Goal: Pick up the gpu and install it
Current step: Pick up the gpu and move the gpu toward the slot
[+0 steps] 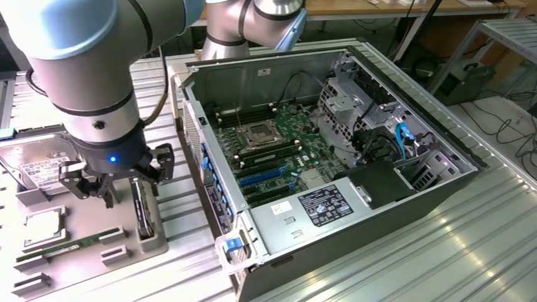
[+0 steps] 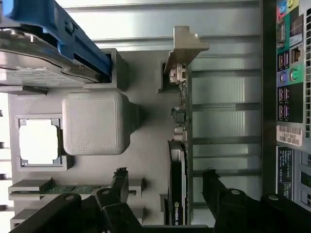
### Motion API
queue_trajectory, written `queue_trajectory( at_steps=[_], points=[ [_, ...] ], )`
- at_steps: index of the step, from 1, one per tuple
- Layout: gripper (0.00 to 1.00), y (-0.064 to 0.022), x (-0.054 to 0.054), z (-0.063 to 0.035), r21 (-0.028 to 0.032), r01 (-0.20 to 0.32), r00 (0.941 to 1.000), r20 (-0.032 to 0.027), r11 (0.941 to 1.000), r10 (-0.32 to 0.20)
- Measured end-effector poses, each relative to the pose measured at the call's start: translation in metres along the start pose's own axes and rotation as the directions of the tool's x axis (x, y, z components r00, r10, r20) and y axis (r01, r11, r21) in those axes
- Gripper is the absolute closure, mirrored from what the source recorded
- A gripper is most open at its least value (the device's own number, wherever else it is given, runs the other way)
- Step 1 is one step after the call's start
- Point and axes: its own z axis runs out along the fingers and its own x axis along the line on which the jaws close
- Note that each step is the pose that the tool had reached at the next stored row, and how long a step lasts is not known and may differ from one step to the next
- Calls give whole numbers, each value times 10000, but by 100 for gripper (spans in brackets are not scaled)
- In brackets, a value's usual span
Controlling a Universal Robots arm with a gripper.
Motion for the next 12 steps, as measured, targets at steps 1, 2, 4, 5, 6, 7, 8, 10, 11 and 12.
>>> queue_trajectory(
  at_steps=[1, 2, 4, 5, 6, 7, 8, 10, 11, 12],
  points=[
    [28, -2, -21, 109, 8, -1, 10000, 6, 10000, 1],
    [28, -4, -24, 158, 12, -1, 10000, 5, 10000, 1],
    [49, 19, -43, 317, 141, -7, 9998, 192, 9999, 5],
    [72, 18, -43, 338, 142, -8, 9998, 191, 9999, 5],
    [72, 18, -44, 348, 143, -9, 9998, 190, 9999, 6],
    [72, 18, -44, 351, 145, -8, 9998, 188, 9999, 6],
    [72, 18, -44, 351, 145, -8, 9998, 187, 9999, 6],
    [72, 18, -45, 354, 143, -8, 9998, 190, 9999, 5],
    [72, 18, -45, 354, 142, -8, 9998, 192, 9999, 5],
    [72, 18, -45, 354, 141, -8, 9998, 192, 9999, 5]
  ],
)
